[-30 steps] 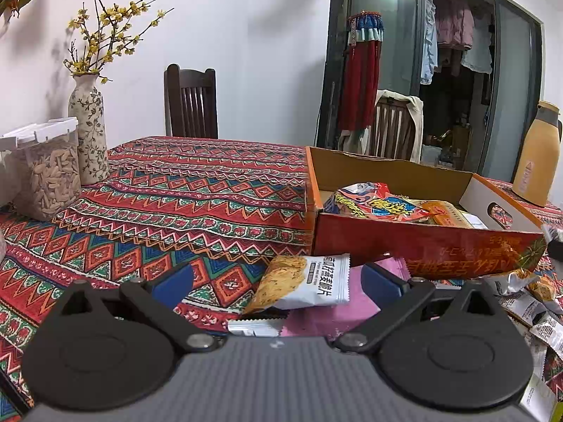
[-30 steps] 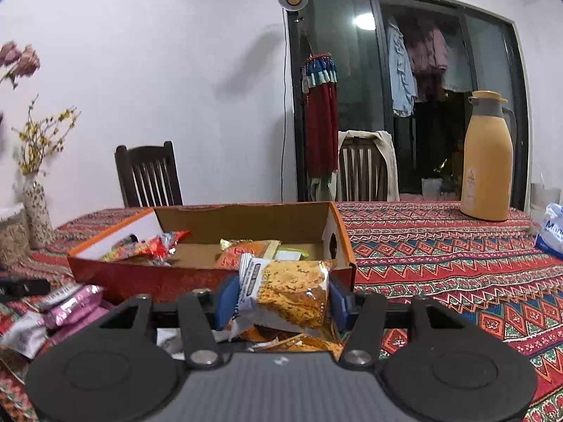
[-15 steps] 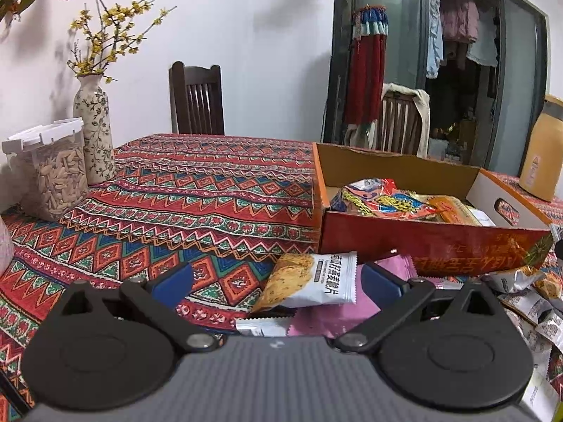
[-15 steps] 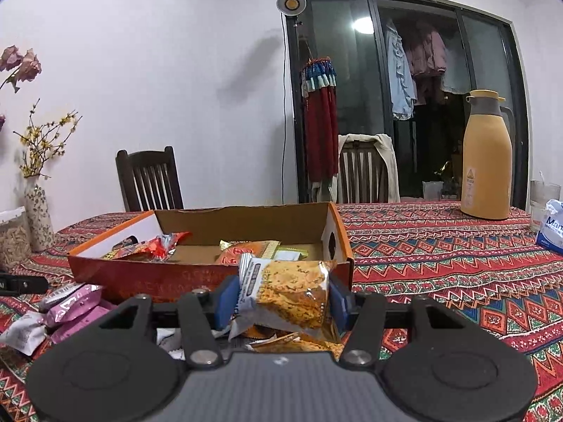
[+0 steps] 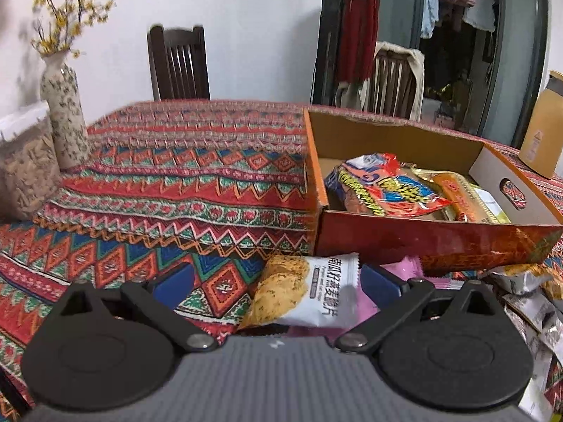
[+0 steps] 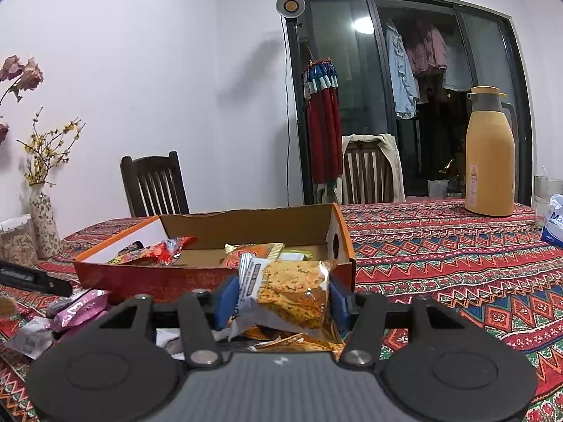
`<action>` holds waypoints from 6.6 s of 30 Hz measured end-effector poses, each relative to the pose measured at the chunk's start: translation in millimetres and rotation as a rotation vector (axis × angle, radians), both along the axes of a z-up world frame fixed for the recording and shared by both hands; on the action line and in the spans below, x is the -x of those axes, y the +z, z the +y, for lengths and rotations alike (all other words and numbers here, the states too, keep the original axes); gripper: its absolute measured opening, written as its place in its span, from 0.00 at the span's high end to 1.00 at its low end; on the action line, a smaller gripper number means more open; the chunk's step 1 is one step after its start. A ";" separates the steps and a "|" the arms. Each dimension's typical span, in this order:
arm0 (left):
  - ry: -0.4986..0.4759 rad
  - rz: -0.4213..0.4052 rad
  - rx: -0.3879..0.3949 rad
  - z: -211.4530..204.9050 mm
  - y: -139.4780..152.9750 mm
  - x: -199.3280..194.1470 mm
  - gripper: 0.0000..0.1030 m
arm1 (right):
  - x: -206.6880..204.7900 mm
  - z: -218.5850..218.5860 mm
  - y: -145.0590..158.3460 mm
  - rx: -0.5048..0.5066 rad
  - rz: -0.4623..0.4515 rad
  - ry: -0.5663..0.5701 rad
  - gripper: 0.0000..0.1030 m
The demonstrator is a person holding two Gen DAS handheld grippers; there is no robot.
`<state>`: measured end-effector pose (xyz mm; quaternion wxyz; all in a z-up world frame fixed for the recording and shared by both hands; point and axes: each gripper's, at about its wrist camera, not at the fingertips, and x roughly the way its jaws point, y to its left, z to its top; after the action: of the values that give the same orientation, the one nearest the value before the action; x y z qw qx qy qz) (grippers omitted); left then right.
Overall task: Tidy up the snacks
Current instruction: 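Grasp a white cracker packet with the left tool while the right holds its packet, then carry both cracker packets over the orange box, then open both tools to drop the packets into the box, then grasp a cracker packet with the right tool while the left moves to the pile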
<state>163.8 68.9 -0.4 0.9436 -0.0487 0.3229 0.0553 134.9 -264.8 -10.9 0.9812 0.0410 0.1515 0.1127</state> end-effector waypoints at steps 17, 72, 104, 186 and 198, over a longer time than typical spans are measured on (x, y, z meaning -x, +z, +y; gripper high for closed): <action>-0.007 0.004 0.119 14.7 -14.1 -1.2 0.40 | -2.4 0.3 0.1 -0.007 0.007 0.007 0.48; -0.047 -0.253 -0.017 -33.2 56.1 20.3 0.56 | -0.9 21.2 34.0 0.040 -0.107 0.024 0.47; -0.061 -0.260 0.001 -84.7 41.4 -65.1 0.45 | -102.1 48.0 29.5 0.030 -0.007 0.039 0.43; 0.034 -0.244 0.071 15.3 -0.9 61.9 0.00 | 16.5 21.6 3.5 0.169 0.216 -0.111 0.00; 0.049 -0.215 0.102 20.4 -4.6 58.2 0.00 | -51.3 9.8 -15.2 0.274 0.315 -0.106 0.00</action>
<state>105.6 89.2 -5.0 0.9674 -0.1102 0.2210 0.0563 186.2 -255.0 -26.1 0.9464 -0.0678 0.3143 0.0314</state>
